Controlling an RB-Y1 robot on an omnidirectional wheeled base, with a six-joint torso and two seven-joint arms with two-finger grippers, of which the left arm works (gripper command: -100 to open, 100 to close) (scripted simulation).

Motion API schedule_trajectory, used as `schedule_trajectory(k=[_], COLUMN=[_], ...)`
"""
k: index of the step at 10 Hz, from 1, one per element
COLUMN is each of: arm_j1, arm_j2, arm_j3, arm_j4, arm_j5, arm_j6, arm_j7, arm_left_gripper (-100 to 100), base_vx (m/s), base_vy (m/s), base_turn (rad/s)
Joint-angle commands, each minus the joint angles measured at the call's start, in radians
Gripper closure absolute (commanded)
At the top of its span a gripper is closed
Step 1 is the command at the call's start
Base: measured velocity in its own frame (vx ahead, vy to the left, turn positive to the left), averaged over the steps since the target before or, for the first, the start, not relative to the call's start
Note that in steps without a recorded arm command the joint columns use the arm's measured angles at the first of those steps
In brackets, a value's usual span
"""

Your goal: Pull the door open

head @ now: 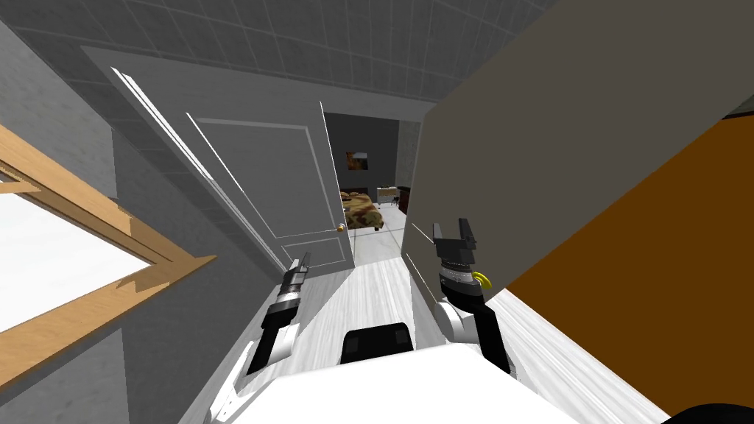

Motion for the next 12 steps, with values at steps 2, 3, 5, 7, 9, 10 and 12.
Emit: schedule_trajectory(k=[2,3,5,7,9,10,12], arm_j1=[-0.019,-0.024,-0.034,-0.045,-0.055,-0.06,-0.071], arm_j2=[0.003,0.003,0.002,0.001,0.0,-0.001,-0.003], arm_j3=[0.018,0.025,0.037,0.049,0.062,0.068,0.08], arm_j4=[0.066,0.088,0.131,0.174,0.216,0.237,0.279], arm_j5=[-0.014,-0.02,-0.031,-0.042,-0.053,-0.059,-0.07], arm_j6=[-0.019,-0.025,-0.037,-0.048,-0.059,-0.065,-0.076], arm_j7=[-0.053,-0.073,-0.112,-0.151,-0.189,-0.208,-0.246], arm_left_gripper=[-100,-100,-100,-100,-100,-100,-100], base_vx=[0.097,0.1,0.111,0.088,0.099,0.099,0.105], base_vy=[0.01,0.0,0.005,0.0,0.01,-0.002,0.004], base_turn=[-0.03,-0.042,-0.027,-0.029,-0.035,-0.032,-0.03])
